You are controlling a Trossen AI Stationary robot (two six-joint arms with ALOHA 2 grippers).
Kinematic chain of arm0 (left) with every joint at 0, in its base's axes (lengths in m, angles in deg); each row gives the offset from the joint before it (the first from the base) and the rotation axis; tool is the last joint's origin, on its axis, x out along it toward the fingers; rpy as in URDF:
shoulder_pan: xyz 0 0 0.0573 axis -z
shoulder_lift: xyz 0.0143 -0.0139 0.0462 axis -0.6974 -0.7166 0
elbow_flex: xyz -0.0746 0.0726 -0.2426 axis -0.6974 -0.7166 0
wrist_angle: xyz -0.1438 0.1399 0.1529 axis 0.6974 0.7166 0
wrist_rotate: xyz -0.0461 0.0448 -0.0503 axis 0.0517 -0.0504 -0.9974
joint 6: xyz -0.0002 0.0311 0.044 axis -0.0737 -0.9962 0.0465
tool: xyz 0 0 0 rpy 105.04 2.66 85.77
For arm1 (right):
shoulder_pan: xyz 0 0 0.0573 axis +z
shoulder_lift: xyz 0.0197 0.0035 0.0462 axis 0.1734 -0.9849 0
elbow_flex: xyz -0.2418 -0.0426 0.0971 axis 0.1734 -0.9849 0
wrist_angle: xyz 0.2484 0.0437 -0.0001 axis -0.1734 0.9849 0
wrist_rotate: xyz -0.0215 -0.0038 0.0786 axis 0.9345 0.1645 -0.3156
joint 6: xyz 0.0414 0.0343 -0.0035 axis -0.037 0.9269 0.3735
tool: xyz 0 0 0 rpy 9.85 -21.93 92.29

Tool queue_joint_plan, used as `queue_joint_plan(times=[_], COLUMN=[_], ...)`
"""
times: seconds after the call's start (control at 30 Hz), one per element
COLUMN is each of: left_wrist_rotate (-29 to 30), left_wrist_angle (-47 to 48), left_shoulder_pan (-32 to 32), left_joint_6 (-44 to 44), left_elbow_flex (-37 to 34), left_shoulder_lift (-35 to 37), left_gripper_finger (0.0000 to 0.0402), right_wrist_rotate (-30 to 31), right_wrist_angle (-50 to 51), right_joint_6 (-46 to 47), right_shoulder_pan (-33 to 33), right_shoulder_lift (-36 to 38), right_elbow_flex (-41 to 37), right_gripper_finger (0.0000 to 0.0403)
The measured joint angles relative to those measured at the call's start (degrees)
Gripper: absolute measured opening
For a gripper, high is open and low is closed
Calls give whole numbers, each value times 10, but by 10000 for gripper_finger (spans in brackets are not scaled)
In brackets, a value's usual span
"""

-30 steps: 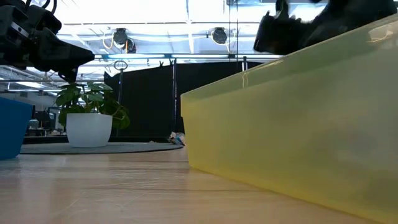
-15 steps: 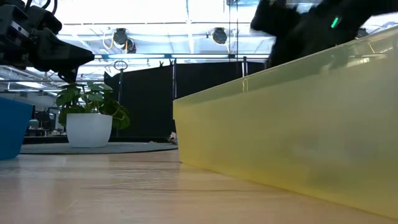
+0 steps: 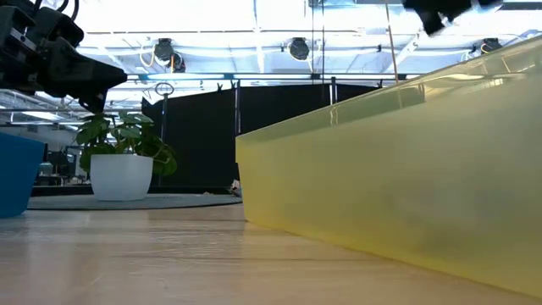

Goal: Pick and place Granola Bars by type
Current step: Put the yellow snack into the blue bin

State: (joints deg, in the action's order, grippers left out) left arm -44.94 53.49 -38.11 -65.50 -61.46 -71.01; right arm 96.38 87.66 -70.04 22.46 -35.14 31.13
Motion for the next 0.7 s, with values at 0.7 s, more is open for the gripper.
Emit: queue_joint_plan(times=[0.7], left_wrist_rotate=[11], left_wrist_angle=[1], left_shoulder_pan=[0], left_joint_6=[-15], left_elbow_flex=[0], left_shoulder_lift=[0], left_gripper_finger=[47], right_wrist_rotate=[-215], right_wrist_angle=[-202], right_joint_6=[-111], right_shoulder_pan=[-255], right_shoulder_lift=[323], right_elbow_flex=[-281], right_gripper_finger=[0])
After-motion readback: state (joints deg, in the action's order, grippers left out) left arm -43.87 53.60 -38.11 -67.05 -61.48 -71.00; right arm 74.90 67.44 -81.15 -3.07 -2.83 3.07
